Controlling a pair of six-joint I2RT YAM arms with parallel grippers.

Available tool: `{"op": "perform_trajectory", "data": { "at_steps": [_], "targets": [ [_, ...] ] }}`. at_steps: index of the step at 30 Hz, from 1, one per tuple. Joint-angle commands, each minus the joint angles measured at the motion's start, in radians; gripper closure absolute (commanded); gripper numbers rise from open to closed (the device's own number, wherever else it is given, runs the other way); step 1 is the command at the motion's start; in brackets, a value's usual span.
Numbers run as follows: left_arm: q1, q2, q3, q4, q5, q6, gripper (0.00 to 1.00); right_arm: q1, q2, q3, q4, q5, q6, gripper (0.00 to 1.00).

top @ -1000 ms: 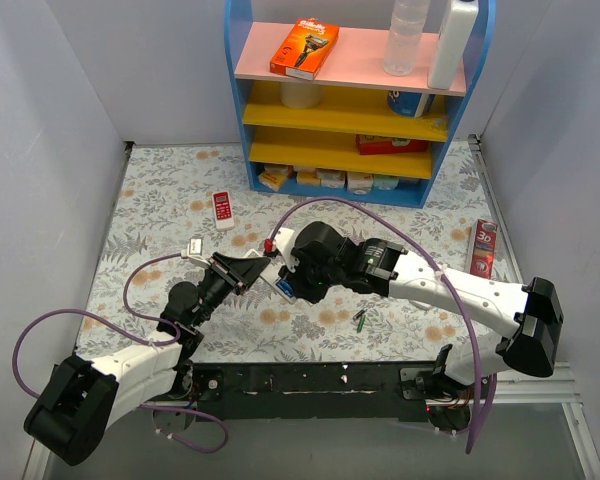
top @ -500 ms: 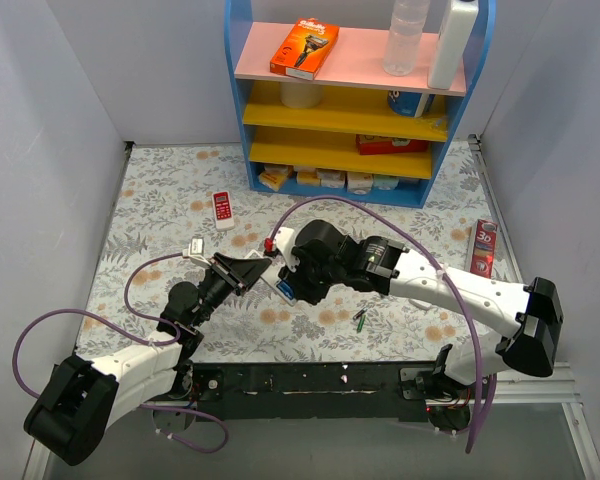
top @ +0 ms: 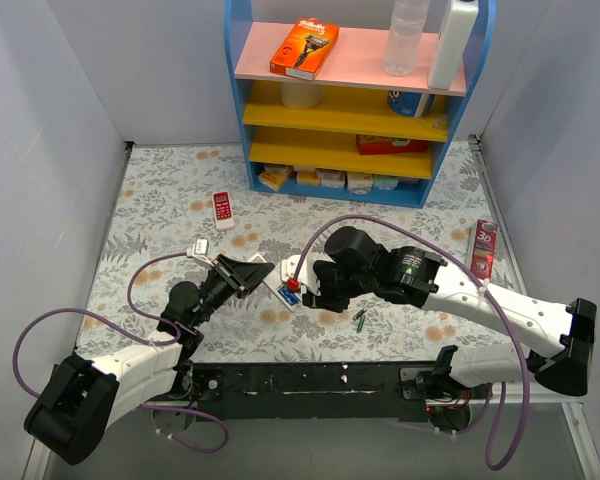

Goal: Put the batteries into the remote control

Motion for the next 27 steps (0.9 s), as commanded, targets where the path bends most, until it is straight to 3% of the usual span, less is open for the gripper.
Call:
{"op": "perform_trajectory", "data": {
  "at_steps": [1, 8, 27],
  "targets": [
    [-0.003, -0.001, -0.13, -0.006, 0.05, -0.317, 1.0, -0.001, -0.032, -0.009, 0.03, -0.119, -0.233, 0.6],
    [-0.002, 0.004, -0.094, -0.043, 0.082, -0.297, 1.0, 0.009, -0.003, -0.016, 0.039, -0.153, -0.338, 0.64],
    [-0.003, 0.016, -0.073, -0.025, 0.115, -0.297, 1.0, 0.022, 0.085, -0.004, 0.045, -0.187, -0.359, 0.69]
  ]
}}
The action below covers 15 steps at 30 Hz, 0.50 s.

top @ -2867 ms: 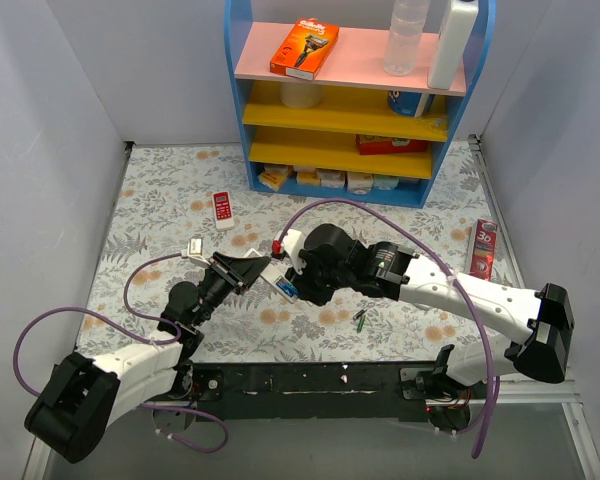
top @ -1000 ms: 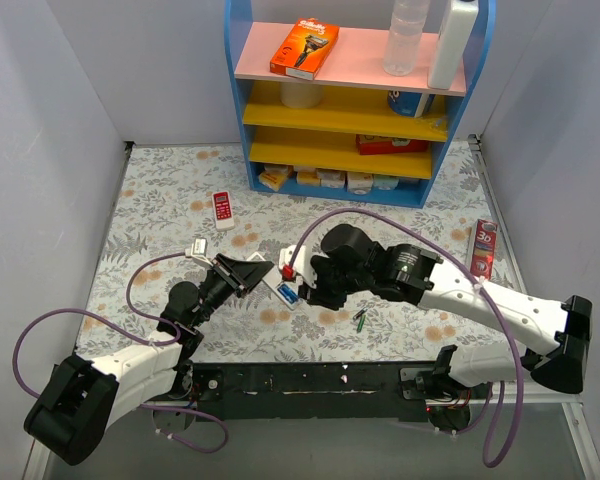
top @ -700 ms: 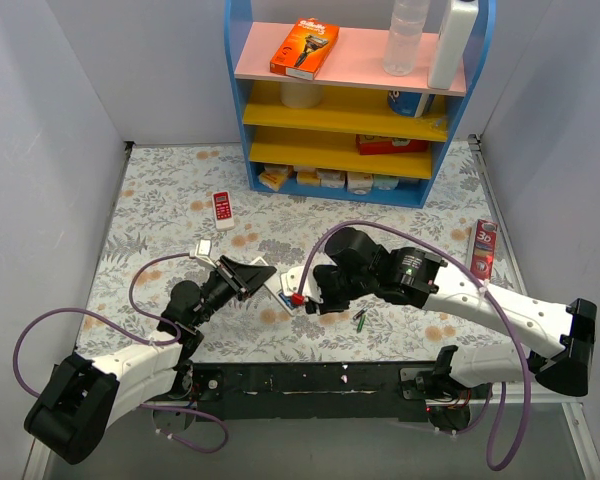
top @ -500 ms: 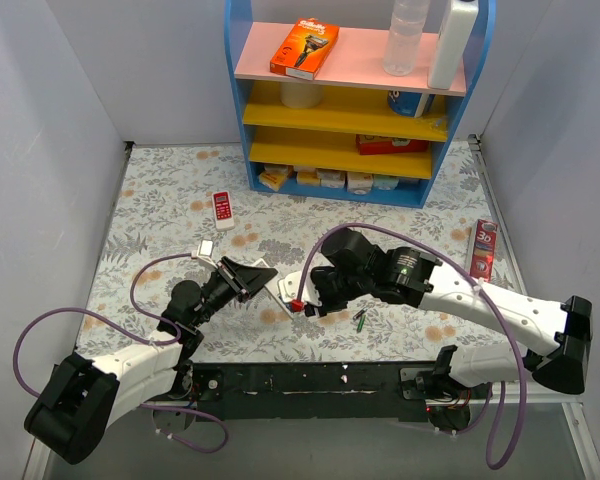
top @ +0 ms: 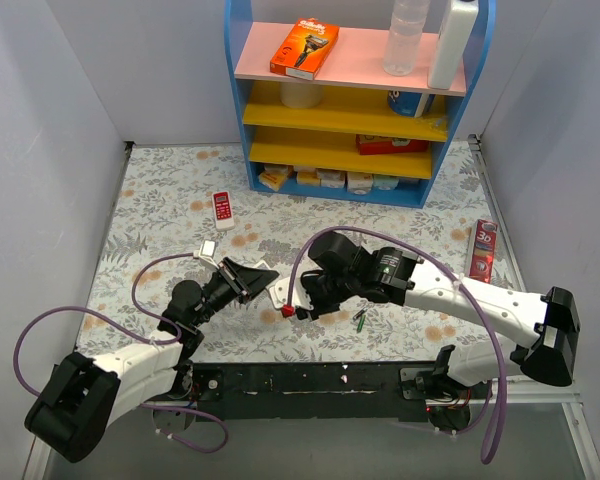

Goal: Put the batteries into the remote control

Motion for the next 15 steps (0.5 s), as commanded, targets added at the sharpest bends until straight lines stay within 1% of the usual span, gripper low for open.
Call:
{"op": "perform_trajectory", "data": {
  "at_steps": [1, 15],
  "targets": [
    [-0.003, 0.005, -0.071, 0.025, 0.021, -0.296, 1.0, 0.009, 0.01, 0.01, 0.021, -0.037, -0.02, 0.69],
    [-0.003, 0.017, -0.064, 0.047, 0.038, -0.303, 1.0, 0.013, 0.05, 0.012, 0.023, -0.02, -0.019, 0.7]
  ]
}}
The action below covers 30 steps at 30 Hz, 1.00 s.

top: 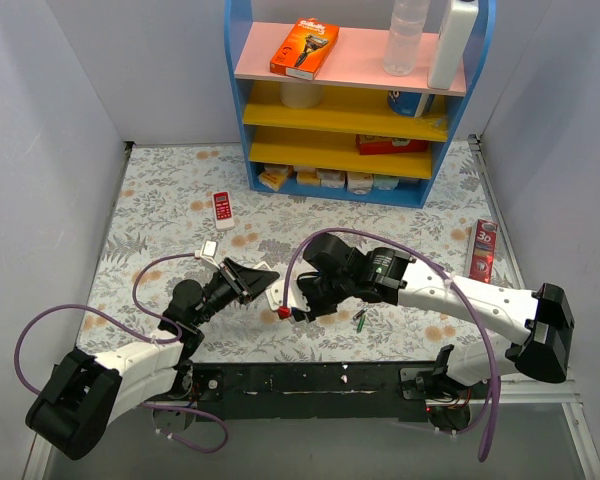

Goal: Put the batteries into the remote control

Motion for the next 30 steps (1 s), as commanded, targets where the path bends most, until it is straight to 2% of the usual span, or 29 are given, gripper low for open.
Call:
{"op": "perform_trajectory", "data": {
  "at_steps": [1, 30],
  "targets": [
    [-0.002, -0.003, -0.062, 0.04, 0.018, -0.302, 1.0, 0.007, 0.014, 0.012, 0.026, -0.006, -0.016, 0.7],
    [-0.006, -0.064, -0.056, 0.059, 0.047, -0.342, 1.0, 0.005, 0.058, -0.04, 0.135, 0.092, 0.008, 0.78]
  ]
}}
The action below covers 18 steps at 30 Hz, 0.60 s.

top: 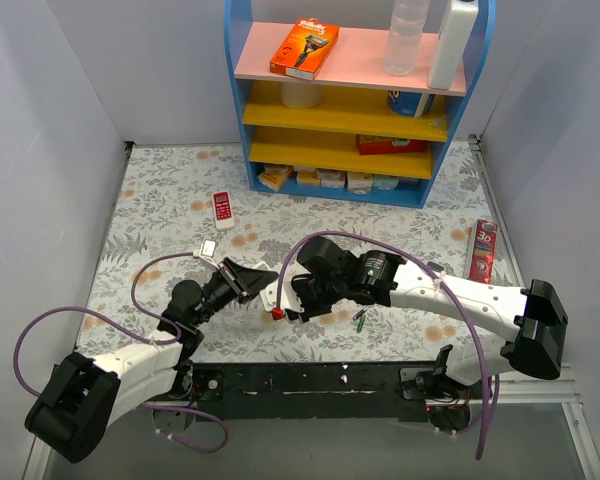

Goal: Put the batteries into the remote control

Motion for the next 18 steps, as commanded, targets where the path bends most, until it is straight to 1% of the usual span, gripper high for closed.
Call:
{"op": "perform_trajectory", "data": {
  "at_steps": [1, 6, 18],
  "targets": [
    [-0.006, -0.055, -0.059, 0.058, 0.047, -0.371, 1.0, 0.0, 0.019, -0.037, 0.089, 0.061, 0.001, 0.79],
    [-0.011, -0.083, -0.061, 0.058, 0.047, -0.397, 1.0, 0.0, 0.021, -0.06, 0.132, 0.089, 0.006, 0.82],
    [-0.02, -0.12, -0.051, 0.047, 0.049, -0.423, 1.0, 0.0, 0.048, -0.094, 0.242, 0.137, 0.052, 0.82]
  ]
}}
